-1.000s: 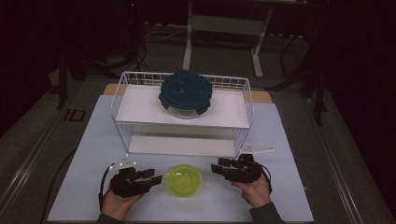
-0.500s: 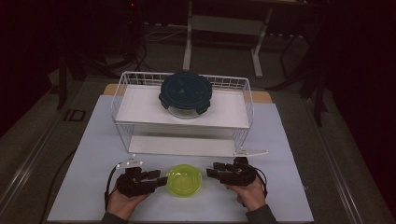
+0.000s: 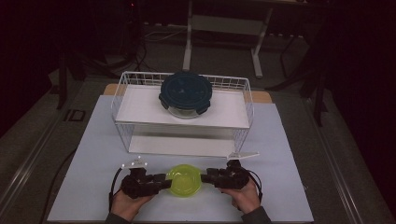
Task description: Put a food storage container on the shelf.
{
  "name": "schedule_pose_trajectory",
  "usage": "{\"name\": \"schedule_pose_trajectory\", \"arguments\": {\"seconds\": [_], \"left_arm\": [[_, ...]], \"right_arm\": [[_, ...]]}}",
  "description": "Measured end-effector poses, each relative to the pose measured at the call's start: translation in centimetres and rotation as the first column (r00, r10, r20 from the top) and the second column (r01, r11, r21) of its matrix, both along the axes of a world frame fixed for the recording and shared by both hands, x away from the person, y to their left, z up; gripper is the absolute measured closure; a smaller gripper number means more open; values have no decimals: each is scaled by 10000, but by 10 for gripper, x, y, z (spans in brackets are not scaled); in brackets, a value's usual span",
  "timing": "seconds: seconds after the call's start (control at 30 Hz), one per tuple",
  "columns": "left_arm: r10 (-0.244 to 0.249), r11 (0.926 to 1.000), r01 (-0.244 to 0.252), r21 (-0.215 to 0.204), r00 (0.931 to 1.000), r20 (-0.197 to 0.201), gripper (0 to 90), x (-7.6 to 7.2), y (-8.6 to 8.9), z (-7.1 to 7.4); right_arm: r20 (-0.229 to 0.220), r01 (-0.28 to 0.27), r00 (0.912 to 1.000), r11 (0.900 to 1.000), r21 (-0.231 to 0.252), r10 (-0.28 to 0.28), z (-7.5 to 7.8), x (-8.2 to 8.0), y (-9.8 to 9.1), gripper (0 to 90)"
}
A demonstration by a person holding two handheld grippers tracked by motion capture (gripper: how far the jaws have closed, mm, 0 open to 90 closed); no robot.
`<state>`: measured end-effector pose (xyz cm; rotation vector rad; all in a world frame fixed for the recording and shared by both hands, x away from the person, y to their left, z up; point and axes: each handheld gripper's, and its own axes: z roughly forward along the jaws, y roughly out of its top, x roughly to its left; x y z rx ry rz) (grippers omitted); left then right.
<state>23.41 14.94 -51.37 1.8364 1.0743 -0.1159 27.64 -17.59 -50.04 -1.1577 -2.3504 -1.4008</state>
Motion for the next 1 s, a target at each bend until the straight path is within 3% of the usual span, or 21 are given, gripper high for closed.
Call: {"name": "schedule_pose_trajectory", "arguments": {"seconds": [0.2, 0.33, 0.57, 0.67, 0.73, 0.8, 0.93, 1.0], "left_arm": [[-216, 9997, 212, -156, 9995, -232, 581, -1, -2, -1], [-268, 9995, 264, -153, 9992, -293, 614, -3, -1, -1], [-523, 9986, 519, -112, 9979, -394, 694, -7, -3, 0], [-552, 9984, 548, -113, 9976, -419, 724, -9, -4, 2], [-506, 9984, 495, -262, 9978, -430, 760, -10, -4, 4], [-461, 9985, 449, -310, 9981, -410, 784, -10, -5, 6], [-293, 9993, 282, -255, 9986, -437, 800, -12, -6, 6], [-195, 9996, 185, -222, 9987, -473, 809, -13, -5, 6]], "right_arm": [[-448, -258, 9987, 9996, 101, 262, -7, -1, 6, 527], [-856, -438, 9952, 9977, 524, 482, -10, 1, 5, 571], [-1318, -1088, 9837, 9884, 1063, 1225, -10, -2, 7, 708], [-1306, -1078, 9838, 9875, 1151, 1226, -9, -2, 5, 731], [-1378, -1066, 9822, 9826, 1518, 1278, -6, -2, 0, 789], [-1313, -1085, 9830, 9829, 1491, 1284, -5, -3, -1, 805], [-1170, -1121, 9846, 9827, 1473, 1299, -3, -6, -1, 802], [-1124, -1249, 9835, 9813, 1468, 1420, -4, -8, 0, 758]]}}
